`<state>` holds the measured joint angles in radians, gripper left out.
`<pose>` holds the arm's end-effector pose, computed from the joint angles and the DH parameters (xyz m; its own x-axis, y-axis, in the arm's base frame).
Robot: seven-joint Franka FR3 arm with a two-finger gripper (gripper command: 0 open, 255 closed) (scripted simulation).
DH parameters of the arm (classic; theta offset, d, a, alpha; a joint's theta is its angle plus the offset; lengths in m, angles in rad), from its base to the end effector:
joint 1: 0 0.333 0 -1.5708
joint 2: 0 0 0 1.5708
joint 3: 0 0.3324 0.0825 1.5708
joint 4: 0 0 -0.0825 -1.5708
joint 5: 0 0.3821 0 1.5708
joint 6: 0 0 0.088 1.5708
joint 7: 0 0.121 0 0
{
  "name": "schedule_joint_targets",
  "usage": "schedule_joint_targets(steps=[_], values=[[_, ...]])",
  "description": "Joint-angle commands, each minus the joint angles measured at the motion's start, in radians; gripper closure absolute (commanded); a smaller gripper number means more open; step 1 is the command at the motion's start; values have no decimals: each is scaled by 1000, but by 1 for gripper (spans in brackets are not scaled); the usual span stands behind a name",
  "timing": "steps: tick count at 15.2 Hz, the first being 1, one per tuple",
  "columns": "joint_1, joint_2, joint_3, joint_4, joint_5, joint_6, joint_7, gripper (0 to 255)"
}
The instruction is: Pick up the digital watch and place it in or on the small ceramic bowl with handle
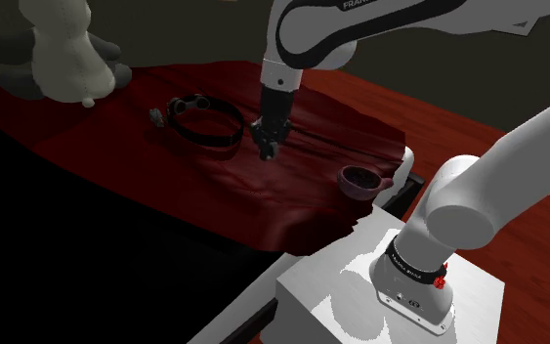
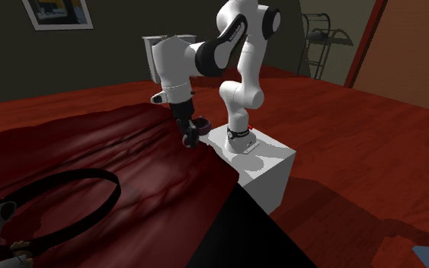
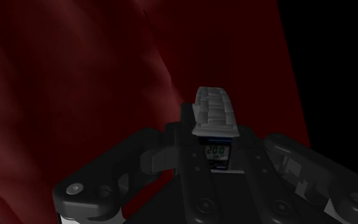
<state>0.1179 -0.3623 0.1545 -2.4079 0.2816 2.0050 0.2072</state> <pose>0.4004 0.1350 0.4469 0.9939 -0.0617 -0.0915 -0.0773 -0.9808 -0.1789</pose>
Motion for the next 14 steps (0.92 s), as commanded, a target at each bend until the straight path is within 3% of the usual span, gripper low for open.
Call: schedule_joint_targets(steps=[1, 4, 14], values=[[-1, -12, -2, 20, -3, -32, 6, 255], [-2, -22, -5, 48, -7, -70, 13, 255], [-83, -334, -154, -191, -87, -181, -158, 255]])
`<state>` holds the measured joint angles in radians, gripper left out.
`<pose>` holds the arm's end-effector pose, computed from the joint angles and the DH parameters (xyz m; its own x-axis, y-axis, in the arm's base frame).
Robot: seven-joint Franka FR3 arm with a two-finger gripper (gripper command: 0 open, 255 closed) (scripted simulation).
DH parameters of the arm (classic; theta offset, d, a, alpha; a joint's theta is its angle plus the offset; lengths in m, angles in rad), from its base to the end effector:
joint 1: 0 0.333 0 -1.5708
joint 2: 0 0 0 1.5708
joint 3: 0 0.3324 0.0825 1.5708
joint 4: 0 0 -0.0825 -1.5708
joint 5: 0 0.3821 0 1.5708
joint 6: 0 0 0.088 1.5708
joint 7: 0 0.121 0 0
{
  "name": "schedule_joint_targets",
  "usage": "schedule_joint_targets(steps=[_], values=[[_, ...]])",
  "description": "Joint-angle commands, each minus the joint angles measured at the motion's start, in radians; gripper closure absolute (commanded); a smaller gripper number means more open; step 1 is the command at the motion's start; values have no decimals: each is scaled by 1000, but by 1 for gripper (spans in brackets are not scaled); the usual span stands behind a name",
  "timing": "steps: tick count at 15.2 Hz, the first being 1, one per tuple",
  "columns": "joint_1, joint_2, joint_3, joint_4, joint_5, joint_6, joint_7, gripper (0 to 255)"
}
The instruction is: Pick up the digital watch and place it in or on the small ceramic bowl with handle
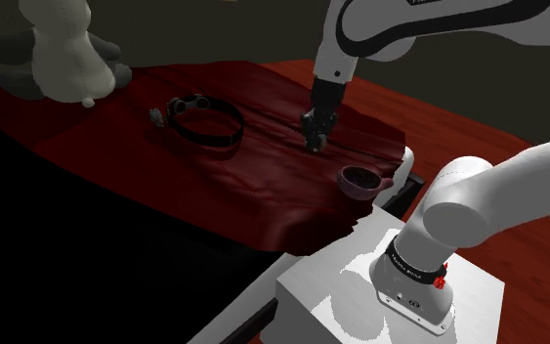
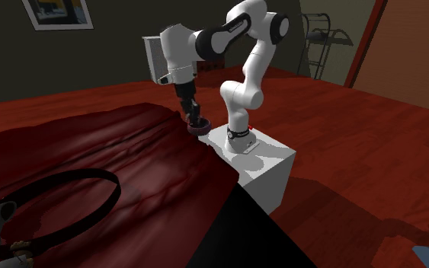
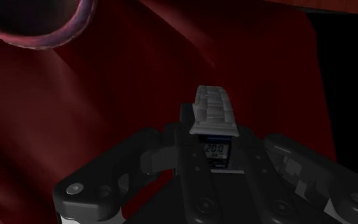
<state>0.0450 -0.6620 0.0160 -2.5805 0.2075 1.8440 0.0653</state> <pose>0.3258 0.0393 0.4677 0.9938 -0.0631 -0.0912 -0.0786 -0.9808 -0.1785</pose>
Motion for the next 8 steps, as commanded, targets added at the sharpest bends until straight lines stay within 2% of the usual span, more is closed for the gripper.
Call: schedule_joint_targets(steps=[1, 8], values=[[-22, -63, -33, -36, -27, -35, -34, 255], [-123, -241, -167, -125, -155, -146, -169, 255]])
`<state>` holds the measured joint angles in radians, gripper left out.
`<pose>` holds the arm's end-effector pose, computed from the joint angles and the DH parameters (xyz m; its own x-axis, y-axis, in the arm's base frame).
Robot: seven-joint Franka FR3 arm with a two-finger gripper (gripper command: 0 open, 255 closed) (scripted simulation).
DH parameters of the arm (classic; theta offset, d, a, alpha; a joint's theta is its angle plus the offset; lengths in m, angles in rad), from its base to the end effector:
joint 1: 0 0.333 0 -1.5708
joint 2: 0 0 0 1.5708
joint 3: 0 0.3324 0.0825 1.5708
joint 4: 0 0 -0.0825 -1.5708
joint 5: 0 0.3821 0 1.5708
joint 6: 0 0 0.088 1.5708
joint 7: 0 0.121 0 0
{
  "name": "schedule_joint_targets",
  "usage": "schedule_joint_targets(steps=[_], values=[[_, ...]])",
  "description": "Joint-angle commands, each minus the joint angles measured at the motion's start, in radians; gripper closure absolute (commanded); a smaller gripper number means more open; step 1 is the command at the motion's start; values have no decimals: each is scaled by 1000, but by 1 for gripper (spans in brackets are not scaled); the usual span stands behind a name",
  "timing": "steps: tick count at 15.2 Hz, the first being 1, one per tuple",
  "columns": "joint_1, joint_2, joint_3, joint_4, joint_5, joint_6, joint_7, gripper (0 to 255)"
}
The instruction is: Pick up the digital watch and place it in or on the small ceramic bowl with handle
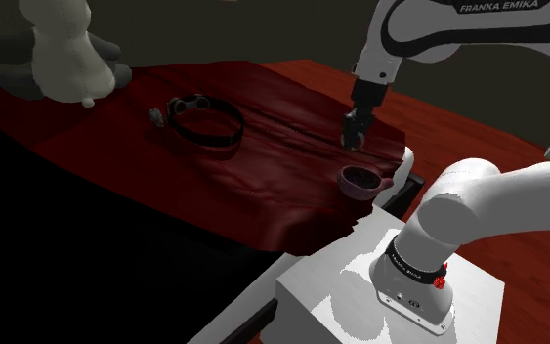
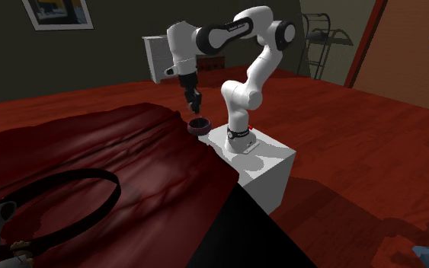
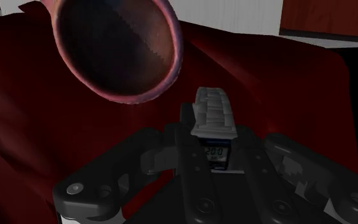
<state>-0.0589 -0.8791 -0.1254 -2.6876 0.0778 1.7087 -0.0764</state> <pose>0.2603 -0.0412 0.4691 0.9938 -0.0639 -0.0911 -0.0794 -0.9807 -0.1786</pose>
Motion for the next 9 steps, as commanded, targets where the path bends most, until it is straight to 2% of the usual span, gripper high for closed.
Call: schedule_joint_targets(steps=[1, 5, 9], values=[[-36, -45, -46, -25, -47, -27, -49, 255], [-96, -104, -122, -41, -126, -79, -128, 255], [-102, -102, -131, -93, -136, -26, -134, 255]])
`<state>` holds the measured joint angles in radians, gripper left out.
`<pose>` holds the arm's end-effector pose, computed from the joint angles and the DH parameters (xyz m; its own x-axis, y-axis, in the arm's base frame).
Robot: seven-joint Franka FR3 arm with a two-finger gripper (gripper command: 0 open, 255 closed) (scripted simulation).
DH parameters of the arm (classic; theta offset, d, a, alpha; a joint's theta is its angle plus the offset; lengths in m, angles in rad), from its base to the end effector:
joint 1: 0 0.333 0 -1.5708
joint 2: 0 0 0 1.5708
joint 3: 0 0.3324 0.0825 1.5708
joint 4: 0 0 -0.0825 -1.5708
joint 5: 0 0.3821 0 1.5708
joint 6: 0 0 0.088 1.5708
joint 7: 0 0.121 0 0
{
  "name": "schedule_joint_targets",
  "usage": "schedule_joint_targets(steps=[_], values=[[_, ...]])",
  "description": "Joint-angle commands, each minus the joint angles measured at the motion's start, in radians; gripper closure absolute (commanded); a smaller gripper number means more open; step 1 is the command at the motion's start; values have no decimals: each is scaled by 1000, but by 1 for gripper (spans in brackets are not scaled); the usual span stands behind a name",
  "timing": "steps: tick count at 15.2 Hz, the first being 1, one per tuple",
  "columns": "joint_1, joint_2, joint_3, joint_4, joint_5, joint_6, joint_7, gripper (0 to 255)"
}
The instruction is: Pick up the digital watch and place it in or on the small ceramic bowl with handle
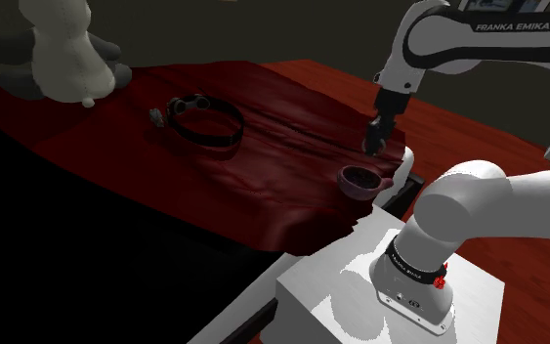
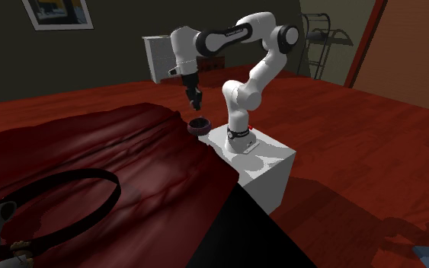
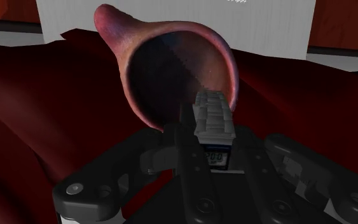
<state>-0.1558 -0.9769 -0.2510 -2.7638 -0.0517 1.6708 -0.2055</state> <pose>0.2175 -0.0985 0.4486 0.9938 -0.0620 -0.0923 -0.0778 -0.9808 -0.1789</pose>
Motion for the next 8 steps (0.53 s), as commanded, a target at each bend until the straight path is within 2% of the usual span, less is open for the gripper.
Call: schedule_joint_targets(steps=[1, 8], values=[[-6, -3, -8, -30, -8, 26, -7, 255], [-16, 18, -29, -123, -28, 139, -20, 255]])
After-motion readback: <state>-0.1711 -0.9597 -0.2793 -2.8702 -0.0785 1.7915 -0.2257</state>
